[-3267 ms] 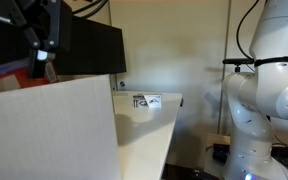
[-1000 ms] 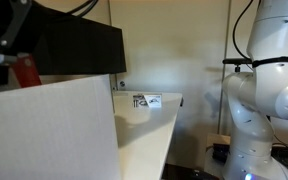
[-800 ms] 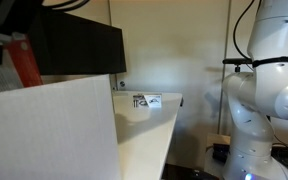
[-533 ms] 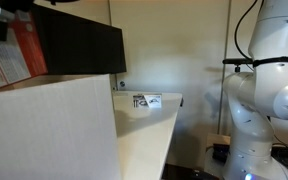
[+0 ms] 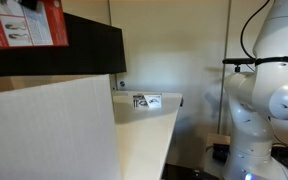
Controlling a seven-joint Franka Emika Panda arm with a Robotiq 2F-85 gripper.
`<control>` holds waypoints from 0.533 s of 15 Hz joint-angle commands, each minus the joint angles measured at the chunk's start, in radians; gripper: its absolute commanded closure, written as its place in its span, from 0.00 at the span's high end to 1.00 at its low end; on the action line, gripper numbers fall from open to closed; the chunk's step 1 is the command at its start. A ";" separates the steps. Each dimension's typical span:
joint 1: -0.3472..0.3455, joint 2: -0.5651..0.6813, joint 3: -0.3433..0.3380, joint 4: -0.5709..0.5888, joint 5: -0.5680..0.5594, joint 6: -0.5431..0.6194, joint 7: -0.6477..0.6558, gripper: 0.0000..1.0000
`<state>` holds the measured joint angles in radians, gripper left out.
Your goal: Remove the boxes from the storage box
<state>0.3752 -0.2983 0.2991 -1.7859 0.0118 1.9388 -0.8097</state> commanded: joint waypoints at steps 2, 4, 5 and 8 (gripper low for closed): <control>-0.056 -0.099 -0.037 -0.090 -0.037 0.004 0.162 0.17; -0.073 -0.180 -0.068 -0.156 -0.046 -0.011 0.216 0.17; -0.083 -0.200 -0.075 -0.184 -0.060 -0.010 0.254 0.17; -0.107 -0.266 -0.089 -0.262 -0.099 -0.025 0.373 0.17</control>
<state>0.2938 -0.4666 0.2099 -1.9442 -0.0370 1.9212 -0.5523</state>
